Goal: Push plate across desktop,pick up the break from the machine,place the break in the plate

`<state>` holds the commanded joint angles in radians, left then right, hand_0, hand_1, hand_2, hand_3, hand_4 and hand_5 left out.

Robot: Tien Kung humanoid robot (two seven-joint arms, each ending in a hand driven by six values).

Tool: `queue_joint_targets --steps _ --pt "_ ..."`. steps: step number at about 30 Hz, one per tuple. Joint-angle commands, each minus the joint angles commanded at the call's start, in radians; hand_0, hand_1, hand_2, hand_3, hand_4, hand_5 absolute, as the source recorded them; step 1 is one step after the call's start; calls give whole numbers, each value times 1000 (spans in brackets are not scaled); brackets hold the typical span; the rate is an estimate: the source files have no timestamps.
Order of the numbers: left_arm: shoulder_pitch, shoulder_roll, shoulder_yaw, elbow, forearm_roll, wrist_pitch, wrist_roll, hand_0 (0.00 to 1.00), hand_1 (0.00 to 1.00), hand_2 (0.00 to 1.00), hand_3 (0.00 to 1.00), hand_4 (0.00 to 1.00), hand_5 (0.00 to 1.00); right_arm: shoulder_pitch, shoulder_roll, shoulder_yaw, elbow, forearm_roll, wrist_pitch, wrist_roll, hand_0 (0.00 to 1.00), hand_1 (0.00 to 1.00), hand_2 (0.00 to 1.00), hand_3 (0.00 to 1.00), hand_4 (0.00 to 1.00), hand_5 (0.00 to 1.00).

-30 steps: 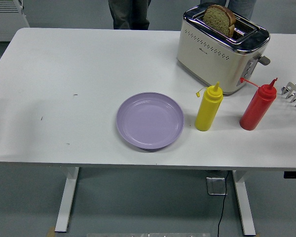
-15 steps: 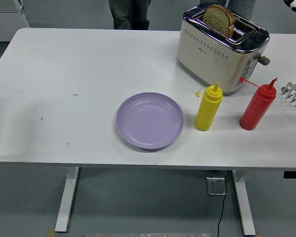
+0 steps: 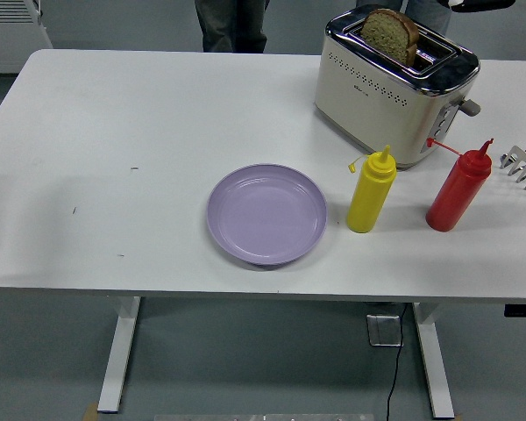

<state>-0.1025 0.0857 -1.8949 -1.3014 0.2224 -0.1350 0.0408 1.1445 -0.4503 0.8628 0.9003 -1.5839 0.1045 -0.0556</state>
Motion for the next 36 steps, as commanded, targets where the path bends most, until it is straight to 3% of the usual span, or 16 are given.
queue_joint_targets --steps 11,19,20,23,27,36 --pt "0 4 3 2 -1 0 0 829 824 868 829 657 998 122 136 -106 -174 -35 50 -70 854 838 891 958 821 398" --pt "-3 7 4 3 0 0 0 829 824 867 828 657 998 192 227 -190 -320 -65 52 -109 845 818 861 938 824 412" --pt "-3 7 4 4 0 0 0 829 824 867 828 657 998 200 238 -197 -339 -69 49 -114 795 764 786 888 829 408" --pt "-5 7 2 4 0 -1 0 829 824 867 828 657 998 220 268 -217 -388 -82 41 -127 795 764 786 888 829 408" --pt "-6 7 0 5 0 0 0 829 824 867 828 657 998 242 299 -230 -449 -83 32 -135 760 728 739 869 840 418" --pt "-6 7 -3 6 0 0 0 829 824 867 828 657 998 254 331 -262 -501 -51 33 -141 723 686 690 853 854 421"
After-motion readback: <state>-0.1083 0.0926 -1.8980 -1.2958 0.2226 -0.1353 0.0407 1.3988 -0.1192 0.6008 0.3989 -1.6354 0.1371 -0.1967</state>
